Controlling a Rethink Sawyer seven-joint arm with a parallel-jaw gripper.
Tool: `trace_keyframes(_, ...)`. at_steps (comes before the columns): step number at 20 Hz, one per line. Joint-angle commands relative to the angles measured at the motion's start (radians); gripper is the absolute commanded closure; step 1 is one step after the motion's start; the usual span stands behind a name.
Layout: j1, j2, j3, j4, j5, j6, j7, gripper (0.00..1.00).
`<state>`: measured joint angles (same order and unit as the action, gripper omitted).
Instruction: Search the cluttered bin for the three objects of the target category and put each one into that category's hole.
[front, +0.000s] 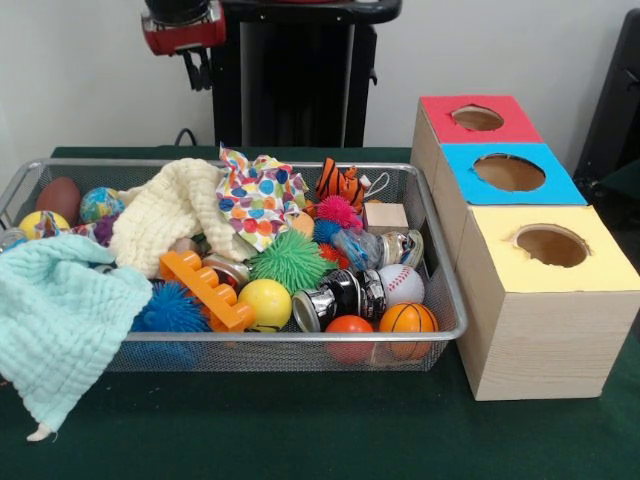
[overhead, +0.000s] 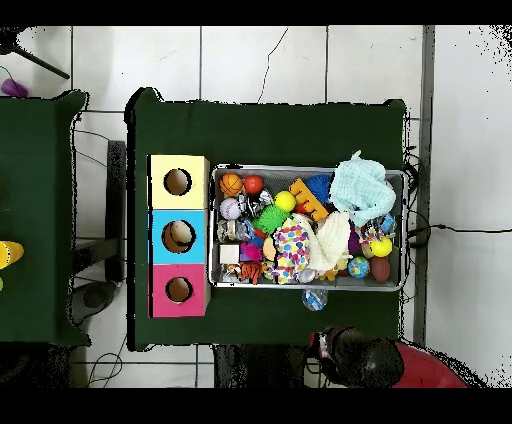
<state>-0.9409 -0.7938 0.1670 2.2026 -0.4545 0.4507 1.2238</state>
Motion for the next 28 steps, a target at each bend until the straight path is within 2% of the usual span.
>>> trace_keyframes(1, 0.008, 0.174, -0.092, -0.095, -0.010, -0.171, 0.252, 1.00)
trace_keyframes(5, 0.007, 0.236, -0.100, -0.103, 0.008, -0.234, 0.236, 1.00)
trace_keyframes(16, -0.001, 0.347, -0.097, -0.133, 0.058, -0.303, 0.220, 1.00)
trace_keyframes(22, -0.019, 0.409, -0.120, -0.155, 0.083, -0.332, 0.238, 1.00)
trace_keyframes(25, -0.014, 0.425, -0.143, -0.164, 0.097, -0.365, 0.258, 1.00)
trace_keyframes(28, -0.027, 0.425, -0.162, -0.168, 0.107, -0.359, 0.251, 1.00)
